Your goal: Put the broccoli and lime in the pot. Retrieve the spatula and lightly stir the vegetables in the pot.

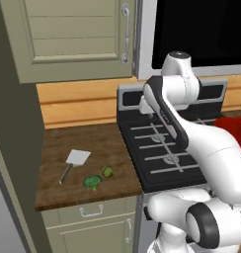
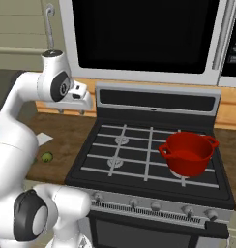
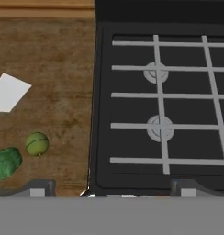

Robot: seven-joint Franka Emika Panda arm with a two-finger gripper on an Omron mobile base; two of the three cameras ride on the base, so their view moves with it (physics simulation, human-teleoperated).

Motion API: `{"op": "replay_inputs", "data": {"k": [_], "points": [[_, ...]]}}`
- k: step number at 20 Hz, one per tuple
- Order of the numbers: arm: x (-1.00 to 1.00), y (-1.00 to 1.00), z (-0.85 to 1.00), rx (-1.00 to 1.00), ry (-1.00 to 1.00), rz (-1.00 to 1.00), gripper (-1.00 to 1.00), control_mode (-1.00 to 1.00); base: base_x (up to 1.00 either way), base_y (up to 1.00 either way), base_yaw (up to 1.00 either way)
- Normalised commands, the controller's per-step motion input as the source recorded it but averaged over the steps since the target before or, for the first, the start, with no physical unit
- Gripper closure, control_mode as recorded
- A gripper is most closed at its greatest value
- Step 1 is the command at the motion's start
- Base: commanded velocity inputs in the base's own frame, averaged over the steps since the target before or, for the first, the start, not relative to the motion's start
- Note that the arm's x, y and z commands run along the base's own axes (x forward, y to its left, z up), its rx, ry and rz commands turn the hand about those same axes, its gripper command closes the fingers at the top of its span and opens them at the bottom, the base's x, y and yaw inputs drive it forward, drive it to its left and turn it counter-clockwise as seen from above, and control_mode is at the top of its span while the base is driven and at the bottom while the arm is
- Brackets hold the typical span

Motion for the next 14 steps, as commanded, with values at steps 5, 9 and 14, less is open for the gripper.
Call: {"op": "replay_inputs", "data": {"k": [5, 9, 14], "points": [[-0.01, 0.26, -0.11, 0.0, 0.0, 0.0, -1.0, -1.0, 0.0, 0.0, 0.0], [-0.31, 0.6, -0.42, 0.0, 0.04, 0.0, -1.0, -1.0, 0.0, 0.0, 0.0], [-0.08, 0.84, -0.65, 0.0, 0.2, 0.01, -1.0, -1.0, 0.0, 0.0, 0.0]]}}
